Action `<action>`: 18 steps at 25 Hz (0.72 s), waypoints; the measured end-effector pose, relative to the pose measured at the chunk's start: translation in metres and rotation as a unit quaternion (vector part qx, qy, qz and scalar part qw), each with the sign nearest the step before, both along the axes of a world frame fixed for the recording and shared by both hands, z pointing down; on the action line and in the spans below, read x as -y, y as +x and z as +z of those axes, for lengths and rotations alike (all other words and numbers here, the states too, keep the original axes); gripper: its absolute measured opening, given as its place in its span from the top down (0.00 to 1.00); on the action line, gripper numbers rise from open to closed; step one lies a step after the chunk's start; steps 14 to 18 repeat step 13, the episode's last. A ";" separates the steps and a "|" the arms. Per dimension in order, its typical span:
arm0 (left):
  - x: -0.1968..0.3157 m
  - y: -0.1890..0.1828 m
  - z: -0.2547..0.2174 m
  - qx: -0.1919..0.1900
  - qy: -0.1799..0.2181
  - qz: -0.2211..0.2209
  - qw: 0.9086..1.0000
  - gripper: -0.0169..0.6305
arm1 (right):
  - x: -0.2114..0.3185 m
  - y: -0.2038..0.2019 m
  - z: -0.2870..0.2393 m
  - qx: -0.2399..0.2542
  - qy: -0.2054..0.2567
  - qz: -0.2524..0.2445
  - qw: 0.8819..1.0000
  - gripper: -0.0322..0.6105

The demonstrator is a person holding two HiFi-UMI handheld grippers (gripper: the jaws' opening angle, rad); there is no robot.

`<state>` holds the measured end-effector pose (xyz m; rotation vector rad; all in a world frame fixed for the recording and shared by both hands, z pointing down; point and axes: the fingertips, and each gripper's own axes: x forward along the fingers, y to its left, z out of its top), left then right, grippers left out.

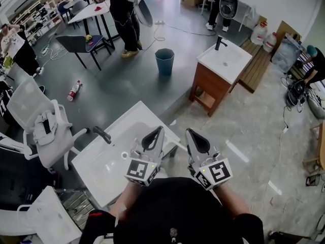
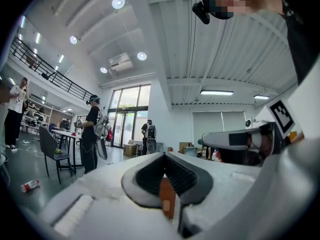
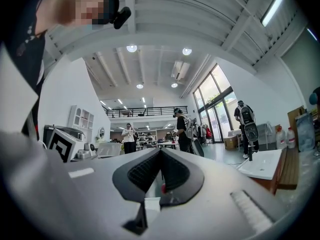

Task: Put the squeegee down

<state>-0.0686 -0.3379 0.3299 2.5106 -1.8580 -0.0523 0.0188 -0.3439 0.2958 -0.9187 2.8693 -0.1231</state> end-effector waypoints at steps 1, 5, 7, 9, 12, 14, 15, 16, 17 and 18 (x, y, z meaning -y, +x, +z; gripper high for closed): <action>0.001 0.000 0.000 0.000 0.001 0.000 1.000 0.97 | 0.001 0.000 0.001 -0.001 0.000 0.000 1.000 0.95; 0.003 0.003 0.002 0.001 0.000 0.001 1.000 0.97 | 0.003 0.004 0.007 -0.006 -0.001 0.003 1.000 0.95; 0.003 0.002 0.002 0.002 -0.004 -0.003 1.000 0.97 | 0.002 0.005 0.008 -0.007 -0.002 0.004 1.000 0.95; 0.002 0.003 0.002 0.000 -0.010 -0.005 1.000 0.97 | 0.001 0.006 0.008 -0.006 -0.002 0.006 1.000 0.95; 0.001 0.006 0.001 0.000 -0.014 -0.005 1.000 0.97 | 0.000 0.009 0.007 -0.005 -0.002 0.009 1.000 0.95; 0.001 0.007 0.001 0.000 -0.014 -0.004 1.000 0.97 | 0.000 0.010 0.006 -0.005 -0.002 0.010 1.000 0.95; 0.001 0.007 0.001 0.000 -0.014 -0.004 1.000 0.97 | 0.000 0.010 0.006 -0.005 -0.002 0.010 1.000 0.95; 0.001 0.007 0.001 0.000 -0.014 -0.004 1.000 0.97 | 0.000 0.010 0.006 -0.005 -0.002 0.010 1.000 0.95; 0.001 0.007 0.001 0.000 -0.014 -0.004 1.000 0.97 | 0.000 0.010 0.006 -0.005 -0.002 0.010 1.000 0.95; 0.001 0.007 0.001 0.000 -0.014 -0.004 1.000 0.97 | 0.000 0.010 0.006 -0.005 -0.002 0.010 1.000 0.95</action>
